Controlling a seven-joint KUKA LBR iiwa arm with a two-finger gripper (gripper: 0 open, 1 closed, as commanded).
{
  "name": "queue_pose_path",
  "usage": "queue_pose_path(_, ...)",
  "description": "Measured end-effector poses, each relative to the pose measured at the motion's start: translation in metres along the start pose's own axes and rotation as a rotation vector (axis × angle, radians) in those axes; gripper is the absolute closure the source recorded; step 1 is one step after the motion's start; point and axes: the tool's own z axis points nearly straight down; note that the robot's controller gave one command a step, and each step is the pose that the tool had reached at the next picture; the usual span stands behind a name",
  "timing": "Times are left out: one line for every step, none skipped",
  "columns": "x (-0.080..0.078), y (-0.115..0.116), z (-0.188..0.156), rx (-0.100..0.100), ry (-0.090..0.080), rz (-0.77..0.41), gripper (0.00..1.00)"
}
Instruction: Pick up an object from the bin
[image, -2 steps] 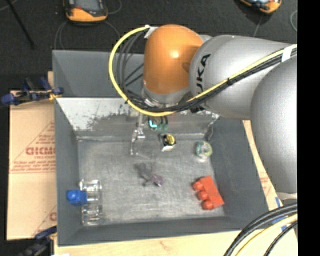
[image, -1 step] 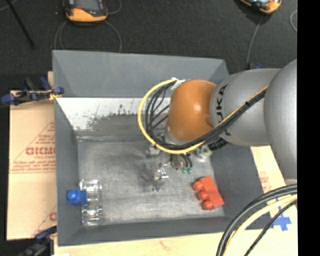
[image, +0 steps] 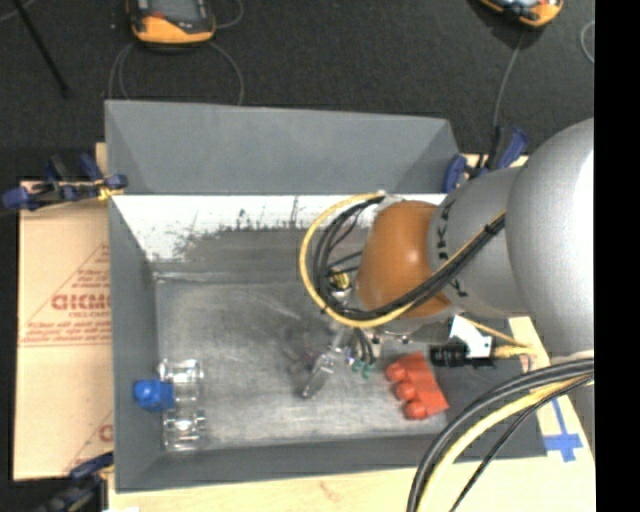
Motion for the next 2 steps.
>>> queue_pose_path(-0.002,0.0,-0.002,-0.001,-0.006,0.003,1.0)
queue_pose_path(0.017,0.016,-0.181,0.004,-0.001,-0.318,1.0)
